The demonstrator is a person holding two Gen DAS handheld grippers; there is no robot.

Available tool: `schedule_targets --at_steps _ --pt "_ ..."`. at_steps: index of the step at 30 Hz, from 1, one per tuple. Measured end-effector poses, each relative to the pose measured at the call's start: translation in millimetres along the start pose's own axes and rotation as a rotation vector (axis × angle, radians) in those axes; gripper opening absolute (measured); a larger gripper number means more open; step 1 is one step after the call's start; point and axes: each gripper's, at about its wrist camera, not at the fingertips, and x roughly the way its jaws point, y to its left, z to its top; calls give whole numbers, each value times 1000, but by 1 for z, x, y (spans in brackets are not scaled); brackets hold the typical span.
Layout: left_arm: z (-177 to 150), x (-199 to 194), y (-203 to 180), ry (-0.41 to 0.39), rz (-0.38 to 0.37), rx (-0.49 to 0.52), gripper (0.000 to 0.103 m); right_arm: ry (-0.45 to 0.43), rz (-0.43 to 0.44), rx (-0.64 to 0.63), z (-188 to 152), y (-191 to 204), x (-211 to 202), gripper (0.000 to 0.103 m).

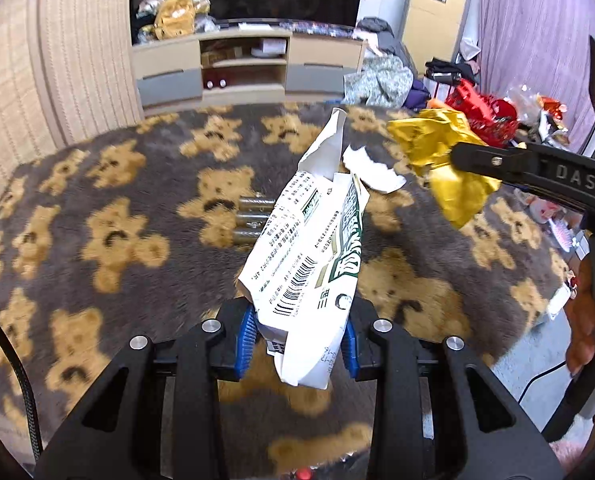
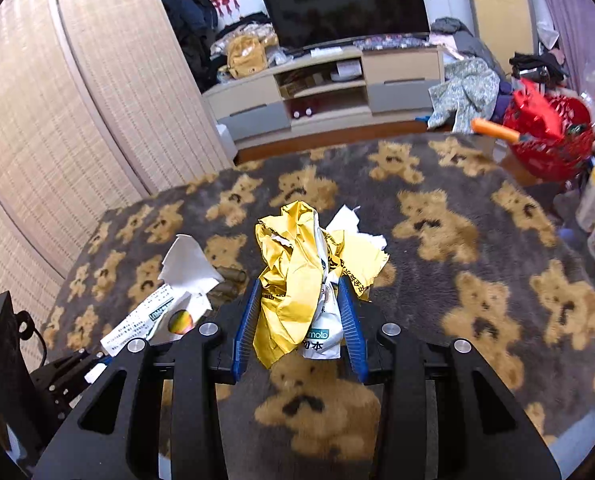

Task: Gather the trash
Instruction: 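Carry the paper bag and yellow wrapper over the bin and open both grippers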

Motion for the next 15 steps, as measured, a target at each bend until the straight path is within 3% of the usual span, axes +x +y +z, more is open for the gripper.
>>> schedule_targets --at_steps 7,15 --pt "-30 -68 -14 -40 5 3 33 -43 -17 -61 -28 13 -75 40" --pt "-95 -112 -34 -29 -41 -34 33 -31 -13 -71 -92 12 -113 40"
